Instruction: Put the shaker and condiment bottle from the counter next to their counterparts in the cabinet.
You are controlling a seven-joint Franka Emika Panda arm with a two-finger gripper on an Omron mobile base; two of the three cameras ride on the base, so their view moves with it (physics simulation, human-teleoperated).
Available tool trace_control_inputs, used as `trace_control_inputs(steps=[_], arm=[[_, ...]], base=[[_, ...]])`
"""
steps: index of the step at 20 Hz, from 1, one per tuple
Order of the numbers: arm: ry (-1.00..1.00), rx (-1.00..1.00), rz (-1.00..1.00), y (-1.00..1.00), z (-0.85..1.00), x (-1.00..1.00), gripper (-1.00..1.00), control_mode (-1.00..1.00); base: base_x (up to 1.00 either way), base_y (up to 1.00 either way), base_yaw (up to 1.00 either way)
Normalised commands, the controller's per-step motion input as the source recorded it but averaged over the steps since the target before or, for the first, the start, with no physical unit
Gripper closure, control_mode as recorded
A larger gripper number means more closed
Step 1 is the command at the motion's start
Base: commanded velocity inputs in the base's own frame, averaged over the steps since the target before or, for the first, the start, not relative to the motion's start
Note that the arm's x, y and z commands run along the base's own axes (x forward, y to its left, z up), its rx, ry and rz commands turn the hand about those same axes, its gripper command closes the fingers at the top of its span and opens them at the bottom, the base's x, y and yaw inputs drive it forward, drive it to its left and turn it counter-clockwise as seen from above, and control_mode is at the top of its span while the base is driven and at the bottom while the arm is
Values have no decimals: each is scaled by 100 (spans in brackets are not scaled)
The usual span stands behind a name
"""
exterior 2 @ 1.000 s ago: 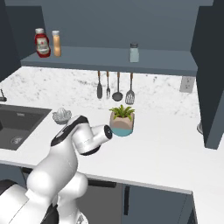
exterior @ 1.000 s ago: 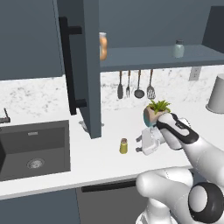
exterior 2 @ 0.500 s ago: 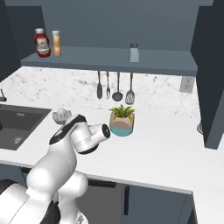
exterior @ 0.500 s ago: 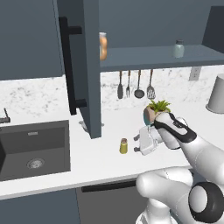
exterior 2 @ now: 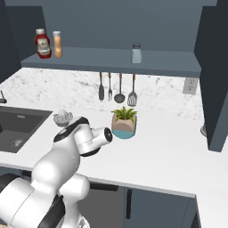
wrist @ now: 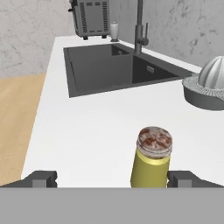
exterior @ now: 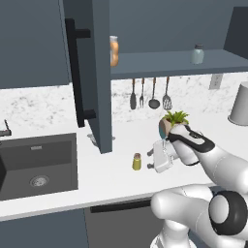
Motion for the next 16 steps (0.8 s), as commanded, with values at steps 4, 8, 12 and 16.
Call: trace_control_inputs(steps=[4, 8, 12, 16], arm=[[-4, 0, 0, 2, -13, 11, -100, -100], [-1, 0, 0, 5, -9, 10, -100, -100], [0, 0, 0, 6, -9, 11, -100, -100], [0, 0, 0, 6, -8, 15, -100, -100]], base=[[0, 0, 0], [0, 0, 0], [0, 0, 0], [0, 0, 0]])
